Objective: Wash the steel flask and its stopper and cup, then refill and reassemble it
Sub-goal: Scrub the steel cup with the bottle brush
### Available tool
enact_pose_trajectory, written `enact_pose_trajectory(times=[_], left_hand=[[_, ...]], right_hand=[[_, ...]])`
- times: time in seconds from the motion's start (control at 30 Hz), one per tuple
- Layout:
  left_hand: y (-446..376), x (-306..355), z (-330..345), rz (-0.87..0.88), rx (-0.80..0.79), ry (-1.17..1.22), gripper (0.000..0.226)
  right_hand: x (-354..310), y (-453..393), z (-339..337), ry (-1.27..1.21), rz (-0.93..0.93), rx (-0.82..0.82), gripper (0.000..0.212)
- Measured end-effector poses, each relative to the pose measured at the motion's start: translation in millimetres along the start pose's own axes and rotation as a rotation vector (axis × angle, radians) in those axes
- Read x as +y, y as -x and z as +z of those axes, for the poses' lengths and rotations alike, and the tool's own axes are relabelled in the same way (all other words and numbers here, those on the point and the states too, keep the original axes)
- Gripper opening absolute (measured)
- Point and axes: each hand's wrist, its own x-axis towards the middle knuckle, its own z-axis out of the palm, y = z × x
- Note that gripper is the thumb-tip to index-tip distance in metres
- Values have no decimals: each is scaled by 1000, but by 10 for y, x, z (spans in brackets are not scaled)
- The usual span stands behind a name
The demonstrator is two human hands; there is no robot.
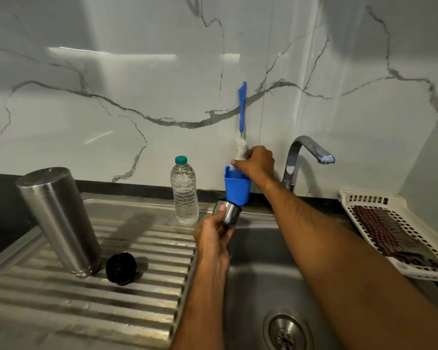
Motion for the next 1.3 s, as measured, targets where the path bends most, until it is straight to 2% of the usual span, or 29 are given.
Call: enact_pose_trajectory(times=[0.17, 0.3, 0.47, 0.67, 0.93, 1.13, 1.3], left_hand=[[-1, -33, -19, 5, -15, 16, 41], [-37, -67, -17, -4, -31, -4, 41], [-32, -61, -9, -41, -66, 25, 30], [-10, -62, 5, -47, -61, 6, 24], [36, -77, -14, -63, -86, -5, 21], [64, -64, -12, -81, -101, 34, 28], [120, -72, -4, -101, -122, 48, 33]], right_hand=[[-33, -6, 135, 117, -21, -48, 44], [12, -5, 136, 73, -26, -79, 39], [-57, 40, -74, 5, -86, 40, 29], [-236, 122, -445, -63, -155, 181, 31], [-343, 471, -786, -165, -216, 256, 25], [-234, 939, -886, -274, -163, 192, 24], [21, 1323, -787, -333, -62, 177, 32]])
